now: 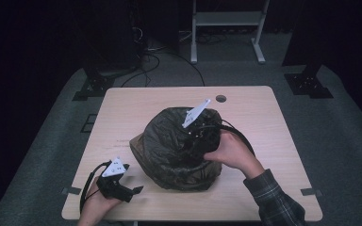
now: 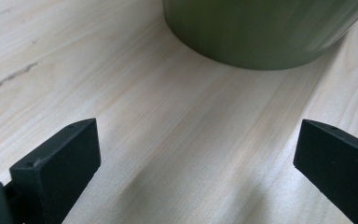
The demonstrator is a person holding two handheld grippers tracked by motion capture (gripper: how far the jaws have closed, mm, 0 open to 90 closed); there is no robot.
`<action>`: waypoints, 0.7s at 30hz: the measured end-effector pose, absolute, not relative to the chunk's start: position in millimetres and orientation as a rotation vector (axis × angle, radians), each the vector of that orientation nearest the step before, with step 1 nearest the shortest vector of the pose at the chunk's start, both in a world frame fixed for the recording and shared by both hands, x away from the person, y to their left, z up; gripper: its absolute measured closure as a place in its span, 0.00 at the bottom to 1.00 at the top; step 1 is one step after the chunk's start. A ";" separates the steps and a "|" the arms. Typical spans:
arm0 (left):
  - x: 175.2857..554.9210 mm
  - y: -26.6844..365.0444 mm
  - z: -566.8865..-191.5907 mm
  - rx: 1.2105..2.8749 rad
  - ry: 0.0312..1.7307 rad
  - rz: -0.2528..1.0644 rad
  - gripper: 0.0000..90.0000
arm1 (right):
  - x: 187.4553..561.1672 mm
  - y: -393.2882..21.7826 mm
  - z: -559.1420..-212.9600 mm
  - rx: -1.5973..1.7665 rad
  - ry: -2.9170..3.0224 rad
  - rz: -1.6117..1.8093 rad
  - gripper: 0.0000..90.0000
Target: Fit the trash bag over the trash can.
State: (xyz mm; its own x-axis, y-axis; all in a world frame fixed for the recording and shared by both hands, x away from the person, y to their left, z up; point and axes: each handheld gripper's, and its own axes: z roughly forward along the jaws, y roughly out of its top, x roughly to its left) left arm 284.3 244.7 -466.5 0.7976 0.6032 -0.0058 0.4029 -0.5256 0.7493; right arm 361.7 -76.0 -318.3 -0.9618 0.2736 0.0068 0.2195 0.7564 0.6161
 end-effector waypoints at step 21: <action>287.3 240.9 -483.7 2.256 0.725 0.317 0.00 | 361.0 -81.1 -287.4 0.377 2.772 1.133 0.13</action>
State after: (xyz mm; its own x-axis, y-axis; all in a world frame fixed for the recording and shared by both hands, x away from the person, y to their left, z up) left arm 287.3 240.9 -483.7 0.8104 0.5857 0.0098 0.4048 -0.5720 0.7134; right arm 361.0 -81.1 -287.4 -0.9613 0.2747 -0.0191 0.1827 0.6882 0.7021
